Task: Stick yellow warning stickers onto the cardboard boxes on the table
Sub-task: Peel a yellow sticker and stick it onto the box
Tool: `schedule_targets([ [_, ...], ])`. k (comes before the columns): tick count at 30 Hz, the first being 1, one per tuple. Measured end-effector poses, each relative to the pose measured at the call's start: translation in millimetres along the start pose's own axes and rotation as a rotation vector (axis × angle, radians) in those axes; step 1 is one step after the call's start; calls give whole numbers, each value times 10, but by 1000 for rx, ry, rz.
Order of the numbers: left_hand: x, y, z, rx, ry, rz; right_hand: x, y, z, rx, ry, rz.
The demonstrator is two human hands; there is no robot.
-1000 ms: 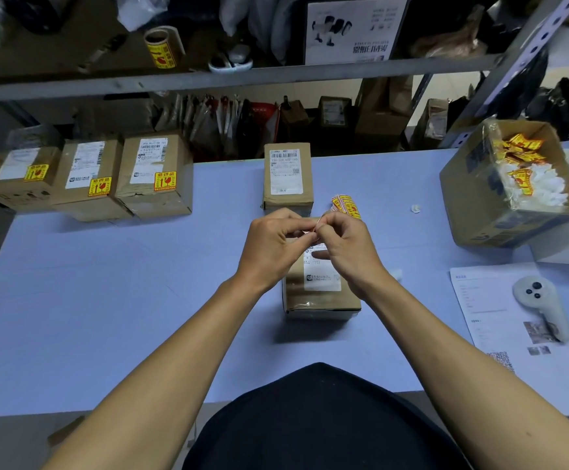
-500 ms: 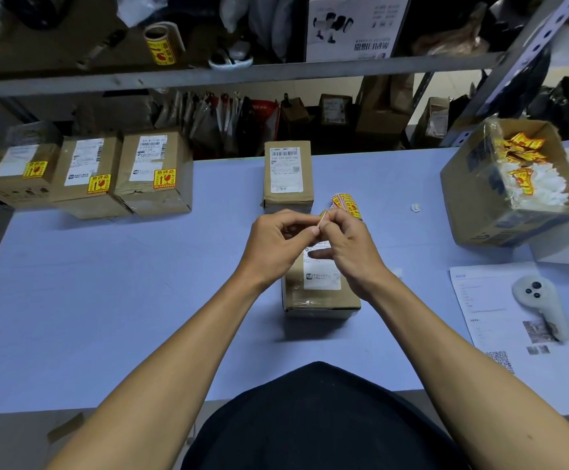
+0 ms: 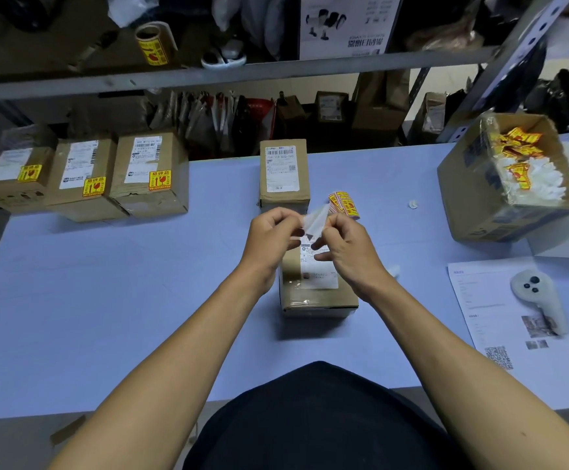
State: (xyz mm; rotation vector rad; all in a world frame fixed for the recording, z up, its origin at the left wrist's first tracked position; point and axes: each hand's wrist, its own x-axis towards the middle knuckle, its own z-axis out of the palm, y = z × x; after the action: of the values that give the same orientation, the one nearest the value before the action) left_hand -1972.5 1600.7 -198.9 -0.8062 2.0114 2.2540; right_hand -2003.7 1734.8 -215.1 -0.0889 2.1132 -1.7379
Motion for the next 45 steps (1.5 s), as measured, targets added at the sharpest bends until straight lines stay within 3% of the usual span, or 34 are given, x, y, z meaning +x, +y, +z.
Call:
schedule_targets([
  [6,61,-32,46,-196,81,-160,14,317,-324,-86,142,182],
  [12,94,-131,143,-135,162,-173,-65,634,-807,-195,344,294],
  [17,77,-196,247,-17,150,-153,-103,919,-1060,-425,300,445],
  [24,36,-265,321,27,118,-180,-38,1074,-1111,-515,233,552],
  [30,59,-218,330,-15,95,-216,70,913,-1027,-615,184,436],
  [32,72,-196,325,-48,75,-249,106,813,-960,-453,184,288],
  [35,91,-171,316,-118,35,-356,126,571,-806,-141,54,29],
  [38,116,-184,318,-117,21,-429,161,381,-663,-160,-66,-198],
  [45,143,-188,263,-203,13,-521,171,362,-528,-186,-17,-255],
])
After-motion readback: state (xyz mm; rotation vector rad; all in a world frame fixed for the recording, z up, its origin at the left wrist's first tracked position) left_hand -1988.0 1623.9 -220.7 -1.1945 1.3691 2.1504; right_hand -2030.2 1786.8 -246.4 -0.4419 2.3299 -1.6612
